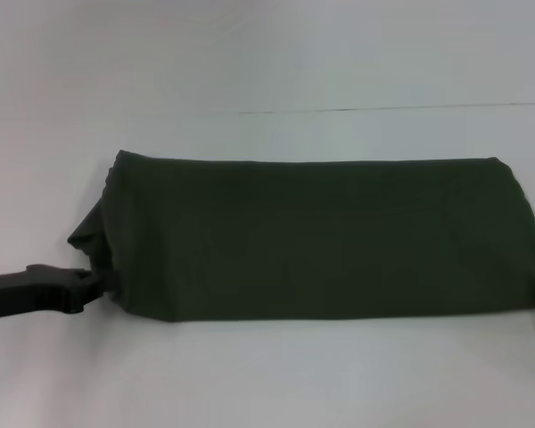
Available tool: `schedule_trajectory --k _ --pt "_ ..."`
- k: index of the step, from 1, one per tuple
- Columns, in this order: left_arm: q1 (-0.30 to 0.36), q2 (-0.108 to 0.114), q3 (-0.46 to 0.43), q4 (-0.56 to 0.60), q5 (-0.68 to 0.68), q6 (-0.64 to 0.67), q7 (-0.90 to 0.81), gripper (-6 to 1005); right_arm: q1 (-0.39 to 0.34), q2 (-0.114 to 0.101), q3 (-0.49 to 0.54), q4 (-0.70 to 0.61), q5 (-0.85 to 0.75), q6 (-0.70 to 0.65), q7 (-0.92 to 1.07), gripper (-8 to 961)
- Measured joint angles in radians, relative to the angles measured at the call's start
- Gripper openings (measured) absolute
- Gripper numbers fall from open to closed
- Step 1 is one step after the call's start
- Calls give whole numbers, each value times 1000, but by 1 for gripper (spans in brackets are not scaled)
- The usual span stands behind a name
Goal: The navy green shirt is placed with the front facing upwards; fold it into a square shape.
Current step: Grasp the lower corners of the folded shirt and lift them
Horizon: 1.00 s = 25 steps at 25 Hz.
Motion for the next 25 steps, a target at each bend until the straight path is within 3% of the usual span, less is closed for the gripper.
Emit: schedule_trajectory --k 12,25 --pt "72 -1 -65 58 24 139 1 38 -52 0 -2 -42 -5 -70 -14 30" --pt "121 -12 -109 62 27 171 14 44 -61 -2 3 -50 -5 -78 -15 30"
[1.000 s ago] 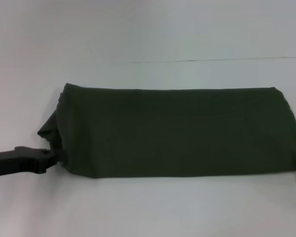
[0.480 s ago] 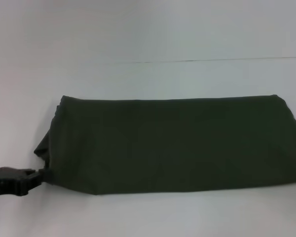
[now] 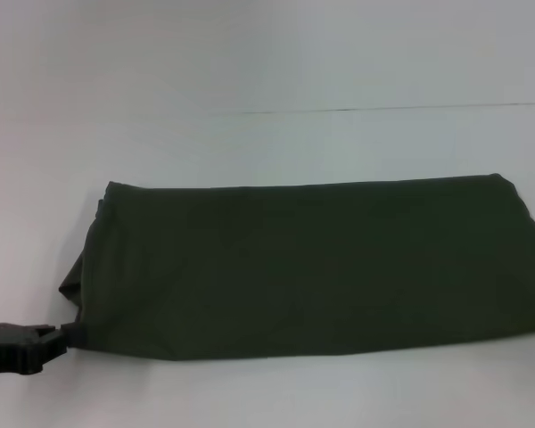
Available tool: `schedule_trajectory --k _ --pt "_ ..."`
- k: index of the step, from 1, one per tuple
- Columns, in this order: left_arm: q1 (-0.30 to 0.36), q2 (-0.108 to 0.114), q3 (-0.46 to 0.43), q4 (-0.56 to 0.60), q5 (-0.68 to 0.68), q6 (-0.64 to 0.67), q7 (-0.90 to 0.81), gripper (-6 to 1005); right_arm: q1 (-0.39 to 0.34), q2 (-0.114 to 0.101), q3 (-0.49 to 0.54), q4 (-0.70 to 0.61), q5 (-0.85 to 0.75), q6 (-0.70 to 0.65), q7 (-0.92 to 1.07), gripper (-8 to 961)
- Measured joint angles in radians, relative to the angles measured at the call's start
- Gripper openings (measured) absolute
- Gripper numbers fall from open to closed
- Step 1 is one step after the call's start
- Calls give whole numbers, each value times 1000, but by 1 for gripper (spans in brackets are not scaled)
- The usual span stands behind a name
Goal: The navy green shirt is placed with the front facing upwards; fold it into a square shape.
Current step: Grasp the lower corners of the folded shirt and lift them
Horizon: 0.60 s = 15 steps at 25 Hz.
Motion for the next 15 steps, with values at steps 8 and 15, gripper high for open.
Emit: schedule_trajectory --k 8,15 --pt "-1 -1 1 -3 0 24 1 48 -6 -12 85 -3 10 -58 -26 52" --pt "-12 2 -27 -4 -17 13 4 296 -2 -10 131 -47 10 -84 -62 347"
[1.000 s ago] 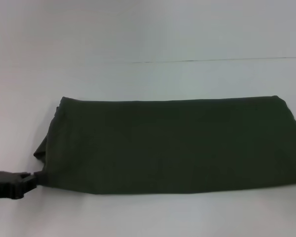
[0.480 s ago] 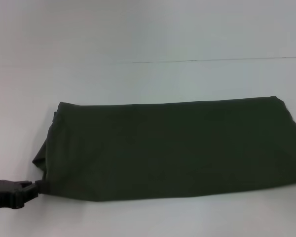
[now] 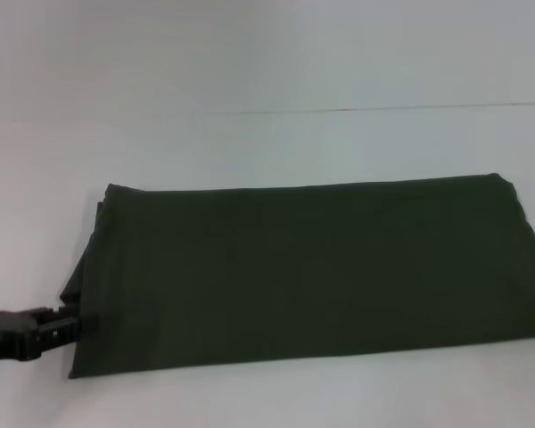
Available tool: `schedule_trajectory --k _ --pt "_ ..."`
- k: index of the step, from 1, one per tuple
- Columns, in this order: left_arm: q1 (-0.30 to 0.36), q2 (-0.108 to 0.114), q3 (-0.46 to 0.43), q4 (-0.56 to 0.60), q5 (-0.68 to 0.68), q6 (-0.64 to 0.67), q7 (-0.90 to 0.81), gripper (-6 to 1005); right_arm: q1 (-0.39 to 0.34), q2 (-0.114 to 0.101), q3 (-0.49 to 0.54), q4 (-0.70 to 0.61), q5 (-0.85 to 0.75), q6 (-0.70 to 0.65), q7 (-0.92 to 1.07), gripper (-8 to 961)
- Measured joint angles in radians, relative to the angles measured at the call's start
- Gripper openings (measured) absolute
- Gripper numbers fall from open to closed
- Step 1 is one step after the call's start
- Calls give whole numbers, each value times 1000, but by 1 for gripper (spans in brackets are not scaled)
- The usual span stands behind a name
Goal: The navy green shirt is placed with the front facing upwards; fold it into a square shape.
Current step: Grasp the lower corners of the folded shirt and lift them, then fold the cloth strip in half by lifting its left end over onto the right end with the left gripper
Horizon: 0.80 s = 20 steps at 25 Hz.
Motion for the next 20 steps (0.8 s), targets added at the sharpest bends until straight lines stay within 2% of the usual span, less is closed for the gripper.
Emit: schedule_trajectory --k 6,12,16,20 --pt "-22 6 -21 0 -45 -35 4 501 28 11 24 -6 9 -30 -52 640" --pt "-75 20 -4 -10 -47 -152 -141 681 81 25 8 9 13 -62 -107 922" --pt "-100 33 41 -21 -38 -197 -220 757 112 23 -49 24 5 -96 -131 931" --pt "-115 44 57 -16 -35 -196 -276 789 131 16 -168 16 5 -131 -132 940"
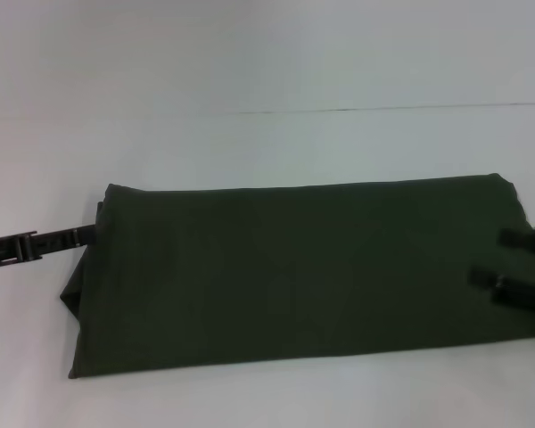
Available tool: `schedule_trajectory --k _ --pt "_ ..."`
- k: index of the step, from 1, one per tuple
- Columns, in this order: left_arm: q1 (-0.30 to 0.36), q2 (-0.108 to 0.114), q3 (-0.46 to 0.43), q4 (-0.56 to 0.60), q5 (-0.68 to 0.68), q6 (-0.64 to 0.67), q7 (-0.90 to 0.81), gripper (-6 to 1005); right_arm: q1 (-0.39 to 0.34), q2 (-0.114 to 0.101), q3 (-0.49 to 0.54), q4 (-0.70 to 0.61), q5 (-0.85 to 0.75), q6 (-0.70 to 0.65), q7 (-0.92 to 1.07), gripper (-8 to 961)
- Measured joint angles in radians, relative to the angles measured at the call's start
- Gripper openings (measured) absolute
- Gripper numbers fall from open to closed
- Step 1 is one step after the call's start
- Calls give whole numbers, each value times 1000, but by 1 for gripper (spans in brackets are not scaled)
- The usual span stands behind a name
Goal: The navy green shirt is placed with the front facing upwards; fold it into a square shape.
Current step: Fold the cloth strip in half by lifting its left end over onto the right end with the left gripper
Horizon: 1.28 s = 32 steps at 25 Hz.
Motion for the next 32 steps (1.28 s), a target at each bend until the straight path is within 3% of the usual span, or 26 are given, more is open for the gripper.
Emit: schedule_trajectory --k 7,11,17,22,32 --pt "-21 18 14 39 27 39 -3 789 2 -1 -264 -94 0 -50 -5 947" --pt "-26 18 24 60 53 45 -28 786 0 -2 -344 -153 -1 -128 -7 946" --pt "-47 18 68 82 144 50 -172 788 2 5 -357 -205 -2 -184 4 947" --pt "-42 3 73 79 146 9 -210 789 8 7 -353 -196 -2 -178 9 947" --pt "-44 7 74 45 205 -81 -323 791 15 10 -361 -170 -2 -155 9 946"
